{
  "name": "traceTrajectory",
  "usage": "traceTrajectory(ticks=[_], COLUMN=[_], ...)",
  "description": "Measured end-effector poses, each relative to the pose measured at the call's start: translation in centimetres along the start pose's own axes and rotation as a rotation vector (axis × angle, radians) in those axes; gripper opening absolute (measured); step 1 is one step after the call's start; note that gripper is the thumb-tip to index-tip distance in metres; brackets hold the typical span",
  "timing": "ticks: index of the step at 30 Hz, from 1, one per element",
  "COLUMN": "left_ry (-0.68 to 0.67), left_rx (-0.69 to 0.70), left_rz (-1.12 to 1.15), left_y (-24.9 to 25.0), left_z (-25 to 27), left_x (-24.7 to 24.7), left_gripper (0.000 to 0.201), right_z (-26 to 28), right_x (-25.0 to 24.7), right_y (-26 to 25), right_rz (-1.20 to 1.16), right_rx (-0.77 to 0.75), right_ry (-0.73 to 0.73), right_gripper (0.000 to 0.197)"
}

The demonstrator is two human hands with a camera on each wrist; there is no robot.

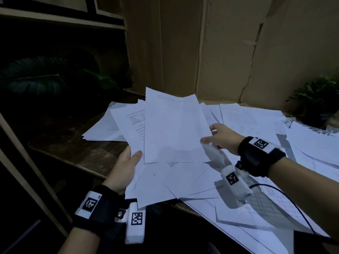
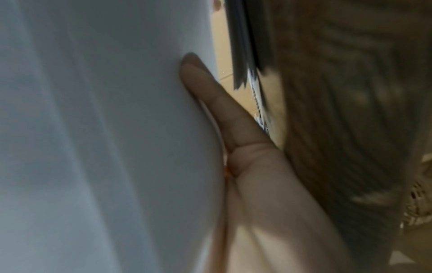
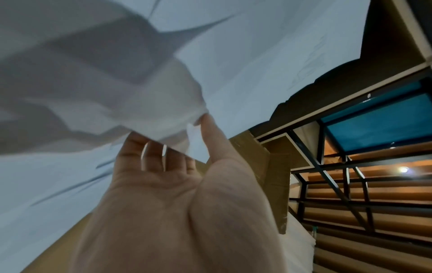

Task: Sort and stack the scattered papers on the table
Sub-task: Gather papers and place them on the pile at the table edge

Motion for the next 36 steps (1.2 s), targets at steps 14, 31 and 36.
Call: traceTrajectory(ticks=[14, 31, 36], left_ry=[0.116, 0.198, 0.215], left_rx=[0.081, 0.084, 0.086], left_rz=[-0.031, -0.032, -0.061], left_y=[0.1, -0.2, -0.2], left_z=[0.2, 0.1, 0.1], left_x=[-0.1, -0.8, -0.7], left_gripper=[0.032, 0.031, 0.034], right_z=[0.1, 0.9, 0.8], right_x=[-3.8, 1.1, -0.8], right_y=[-3.7, -1.6, -1.0], right_rz=[-0.17, 0.155, 0.25], right_rx=[-0.317, -0.075, -0.018], right_ry=[0.397, -0.162, -0.021], right_gripper=[0.016, 0.025, 0.036])
Point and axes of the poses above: each hand's wrist, its own z-axis away from the middle knuckle, its own x-axis out of the palm, y = z × x, the point moved 7 cm from there along -z, towards the middle knuckle, and after that the axes turned 8 degrees about -y, right-handed, at the moved point
